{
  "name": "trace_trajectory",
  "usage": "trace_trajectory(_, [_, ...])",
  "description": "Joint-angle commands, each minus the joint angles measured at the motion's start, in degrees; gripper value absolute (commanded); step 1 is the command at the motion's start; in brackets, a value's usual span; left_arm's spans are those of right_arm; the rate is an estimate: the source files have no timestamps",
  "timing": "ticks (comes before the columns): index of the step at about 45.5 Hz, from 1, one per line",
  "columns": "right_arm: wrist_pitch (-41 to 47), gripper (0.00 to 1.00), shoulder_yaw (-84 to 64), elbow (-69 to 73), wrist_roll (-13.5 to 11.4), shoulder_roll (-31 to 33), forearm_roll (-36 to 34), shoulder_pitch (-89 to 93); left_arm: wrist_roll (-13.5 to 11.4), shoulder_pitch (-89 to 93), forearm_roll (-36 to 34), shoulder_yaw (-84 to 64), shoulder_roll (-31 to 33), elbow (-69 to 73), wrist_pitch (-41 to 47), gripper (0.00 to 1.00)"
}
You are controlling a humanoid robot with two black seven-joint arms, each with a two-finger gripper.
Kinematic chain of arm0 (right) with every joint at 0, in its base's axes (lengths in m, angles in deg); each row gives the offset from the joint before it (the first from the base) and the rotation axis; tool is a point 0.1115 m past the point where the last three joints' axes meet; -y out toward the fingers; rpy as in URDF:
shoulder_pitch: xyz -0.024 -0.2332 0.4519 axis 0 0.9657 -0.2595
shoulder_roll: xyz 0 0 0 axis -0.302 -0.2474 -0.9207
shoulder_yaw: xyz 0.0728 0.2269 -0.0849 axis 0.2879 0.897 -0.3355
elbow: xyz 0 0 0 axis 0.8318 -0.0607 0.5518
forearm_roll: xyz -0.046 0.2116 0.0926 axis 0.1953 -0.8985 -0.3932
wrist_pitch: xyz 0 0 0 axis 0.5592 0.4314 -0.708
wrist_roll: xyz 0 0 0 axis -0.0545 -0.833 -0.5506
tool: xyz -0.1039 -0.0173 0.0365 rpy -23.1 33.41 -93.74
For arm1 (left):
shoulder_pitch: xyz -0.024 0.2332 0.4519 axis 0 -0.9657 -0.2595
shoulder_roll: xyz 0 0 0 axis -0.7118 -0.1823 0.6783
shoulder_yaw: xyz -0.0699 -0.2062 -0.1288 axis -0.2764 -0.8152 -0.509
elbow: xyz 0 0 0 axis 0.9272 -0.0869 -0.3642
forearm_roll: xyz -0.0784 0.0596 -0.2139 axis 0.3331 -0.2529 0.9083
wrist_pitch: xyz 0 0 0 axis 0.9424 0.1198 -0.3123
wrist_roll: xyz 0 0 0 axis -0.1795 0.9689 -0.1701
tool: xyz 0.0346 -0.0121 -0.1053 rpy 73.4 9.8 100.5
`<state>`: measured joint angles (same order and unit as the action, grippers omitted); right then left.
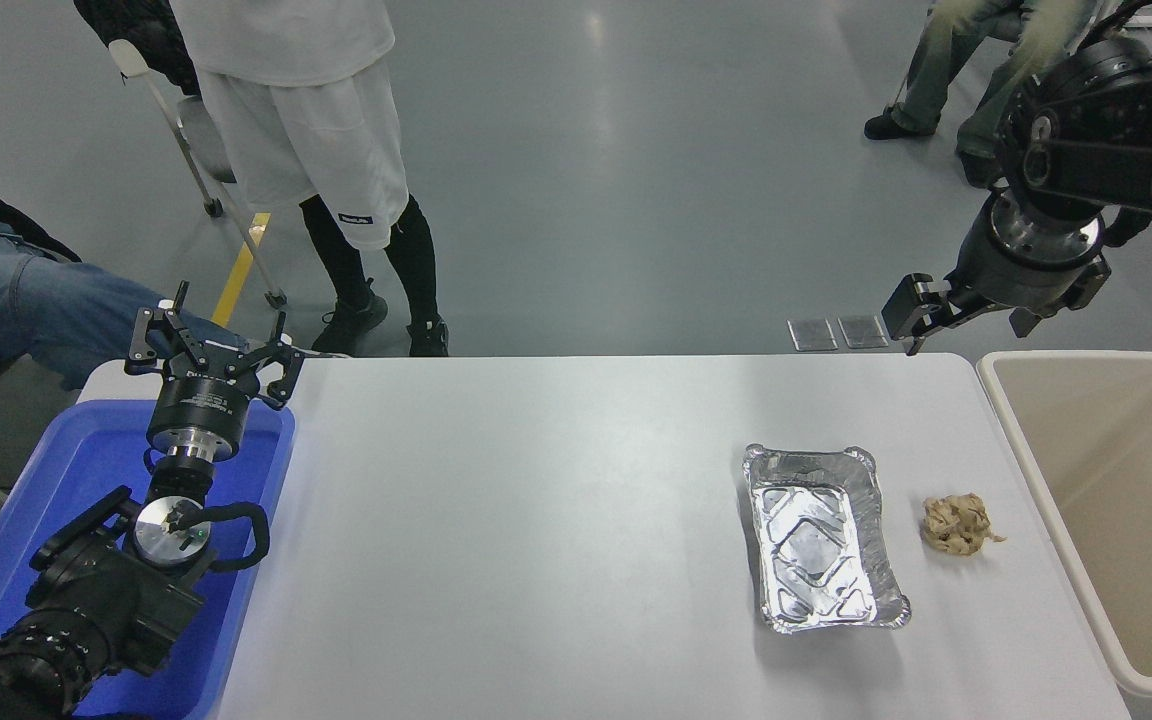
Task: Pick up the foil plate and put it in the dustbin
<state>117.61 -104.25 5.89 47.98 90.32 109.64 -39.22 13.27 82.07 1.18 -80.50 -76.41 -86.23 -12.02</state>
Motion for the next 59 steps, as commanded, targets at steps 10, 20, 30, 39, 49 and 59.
trace_trajectory(10, [0.0,1.0,-0.07,-0.43,0.0,0.11,0.0,0.02,0.01,-0.01,0.0,0.09,0.0,0.0,-0.01,0.99])
trace_trajectory(20, [0.0,1.0,0.02,-0.69,0.0,-0.06,0.0,-0.07,0.01,-0.01,0.0,0.09,0.0,0.0,-0.01,0.99])
trace_trajectory(30, [0.0,1.0,0.11,-1.22,0.0,-0.06,0.0,-0.24,0.01,-0.01,0.0,0.09,0.0,0.0,-0.01,0.99])
trace_trajectory(39, [0.0,1.0,0.11,-1.22,0.0,-0.06,0.0,-0.15,0.01,-0.01,0.0,0.09,0.0,0.0,-0.01,0.99])
trace_trajectory(49, [0.0,1.0,-0.07,-1.3,0.0,-0.06,0.0,-0.24,0.01,-0.01,0.0,0.09,0.0,0.0,-0.01,0.99])
trace_trajectory(59, [0.0,1.0,0.11,-1.3,0.0,-0.5,0.0,0.19,0.01,-0.01,0.0,0.09,0.0,0.0,-0.01,0.99])
